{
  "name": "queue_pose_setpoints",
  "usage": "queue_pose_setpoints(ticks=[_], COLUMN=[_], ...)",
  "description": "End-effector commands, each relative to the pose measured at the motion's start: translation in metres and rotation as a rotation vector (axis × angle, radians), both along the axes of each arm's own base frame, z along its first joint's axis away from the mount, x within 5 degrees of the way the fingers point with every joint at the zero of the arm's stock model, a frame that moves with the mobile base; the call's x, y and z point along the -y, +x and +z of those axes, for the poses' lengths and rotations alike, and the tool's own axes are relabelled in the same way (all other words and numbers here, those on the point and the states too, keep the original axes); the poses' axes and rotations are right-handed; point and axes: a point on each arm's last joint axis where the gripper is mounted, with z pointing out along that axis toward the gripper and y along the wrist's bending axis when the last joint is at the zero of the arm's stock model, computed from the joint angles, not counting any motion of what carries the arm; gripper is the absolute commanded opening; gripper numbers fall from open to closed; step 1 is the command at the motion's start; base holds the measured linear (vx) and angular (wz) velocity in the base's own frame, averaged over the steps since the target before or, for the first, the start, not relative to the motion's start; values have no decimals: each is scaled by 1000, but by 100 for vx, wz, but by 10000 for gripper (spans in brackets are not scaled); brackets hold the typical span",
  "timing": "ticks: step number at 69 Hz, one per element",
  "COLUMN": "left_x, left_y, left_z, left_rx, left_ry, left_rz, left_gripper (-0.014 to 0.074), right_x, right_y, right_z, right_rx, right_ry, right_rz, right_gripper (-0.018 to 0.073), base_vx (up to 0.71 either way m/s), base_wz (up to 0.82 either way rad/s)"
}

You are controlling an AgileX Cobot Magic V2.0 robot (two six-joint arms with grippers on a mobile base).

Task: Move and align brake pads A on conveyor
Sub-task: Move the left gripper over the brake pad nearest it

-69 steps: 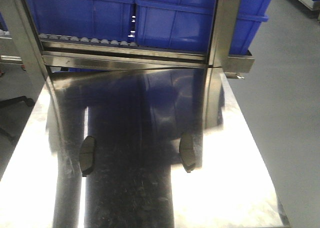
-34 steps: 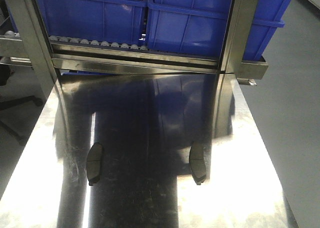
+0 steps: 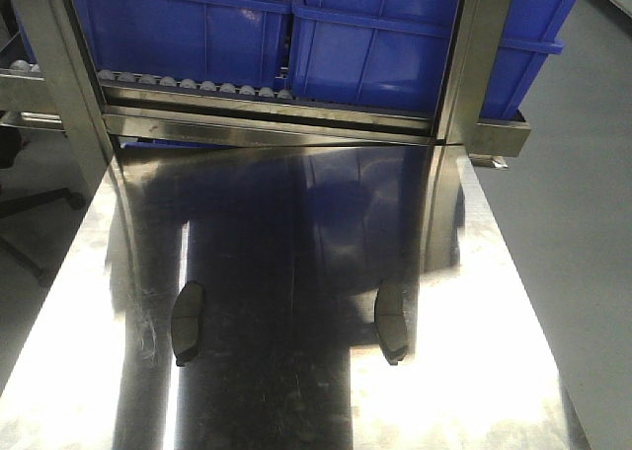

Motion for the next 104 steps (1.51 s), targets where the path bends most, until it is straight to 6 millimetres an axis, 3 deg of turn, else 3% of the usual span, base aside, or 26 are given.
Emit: queue_pose_setpoints(ticks=[1,53,62,69,81,95,104], left_x=[1,1,1,3,7,13,16], left_y=[1,1,6,22,68,127,162], left_z=[14,13,21,31,35,13,-2], left_rx=[82,77,29,-97,-396,-764,-906], left_ry=[-18,-20,-69,-128,-127,-83,-69], left_rz=[-6,-6,3,20,51,80,91], left_gripper=[524,524,524,524,524,524,524], right_x=[-1,-1,-1,-1,-1,-1,-1], right_y=[1,1,1,1,1,1,1], right_z=[14,14,14,14,14,14,14], right_rx=[85,85,85,85,85,85,85], right_ry=[-9,-9,-9,-9,-9,-9,-9], right_rz=[6,6,6,6,6,6,6], right_gripper=[473,473,473,473,473,473,473], base_vx=[0,0,0,0,0,0,0], base_wz=[0,0,0,0,0,0,0])
